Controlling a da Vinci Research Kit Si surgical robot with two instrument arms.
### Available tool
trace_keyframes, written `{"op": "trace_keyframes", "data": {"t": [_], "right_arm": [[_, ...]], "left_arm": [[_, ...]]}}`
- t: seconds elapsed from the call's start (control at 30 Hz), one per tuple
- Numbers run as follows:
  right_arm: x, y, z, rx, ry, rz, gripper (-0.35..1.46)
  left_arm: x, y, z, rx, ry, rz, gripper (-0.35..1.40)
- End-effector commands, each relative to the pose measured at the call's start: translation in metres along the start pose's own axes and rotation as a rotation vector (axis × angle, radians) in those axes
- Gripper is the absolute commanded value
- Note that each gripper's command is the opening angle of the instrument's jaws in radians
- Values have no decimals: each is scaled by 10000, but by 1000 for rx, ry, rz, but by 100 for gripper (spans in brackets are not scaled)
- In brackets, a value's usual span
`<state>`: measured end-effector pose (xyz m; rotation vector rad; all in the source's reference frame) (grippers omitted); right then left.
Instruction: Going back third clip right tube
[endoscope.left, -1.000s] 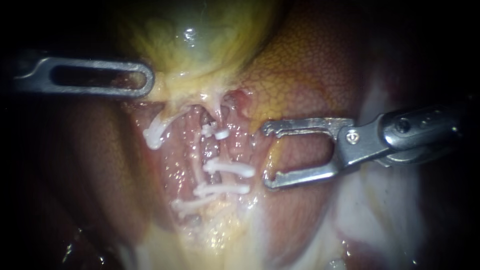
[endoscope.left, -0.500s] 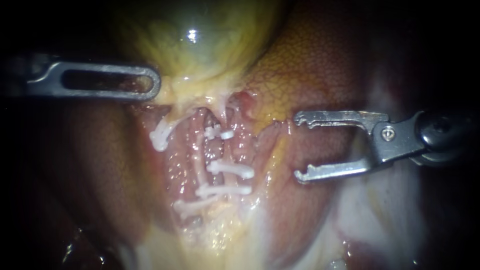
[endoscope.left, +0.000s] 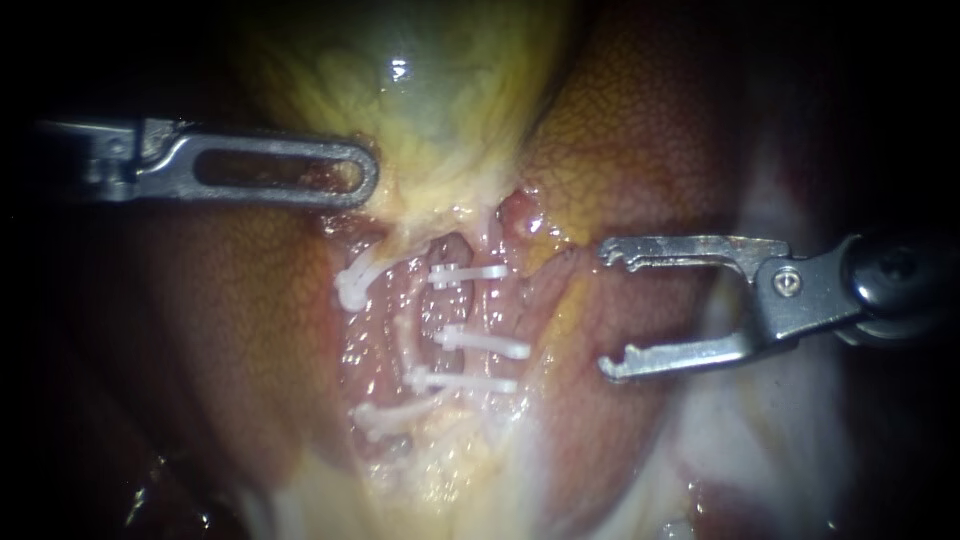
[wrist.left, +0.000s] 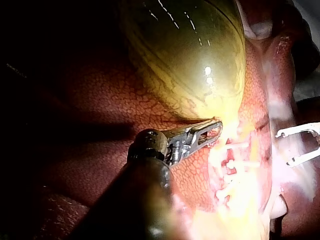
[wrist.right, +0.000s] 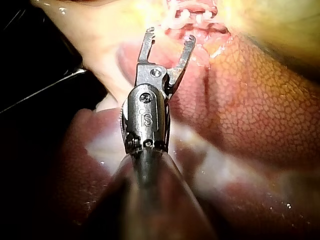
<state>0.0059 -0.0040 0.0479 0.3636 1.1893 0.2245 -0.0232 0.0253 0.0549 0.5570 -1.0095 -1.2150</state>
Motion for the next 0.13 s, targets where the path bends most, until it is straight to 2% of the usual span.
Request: {"op": "trace_keyframes", "data": {"t": [0.03,0.13], "right_arm": [[0,0,0,1,-1,0,49],[-1,0,0,0,-1,-1,49]], "left_arm": [[0,0,-1,0,0,-1,-35],[0,-1,-1,0,0,-1,-35]]}}
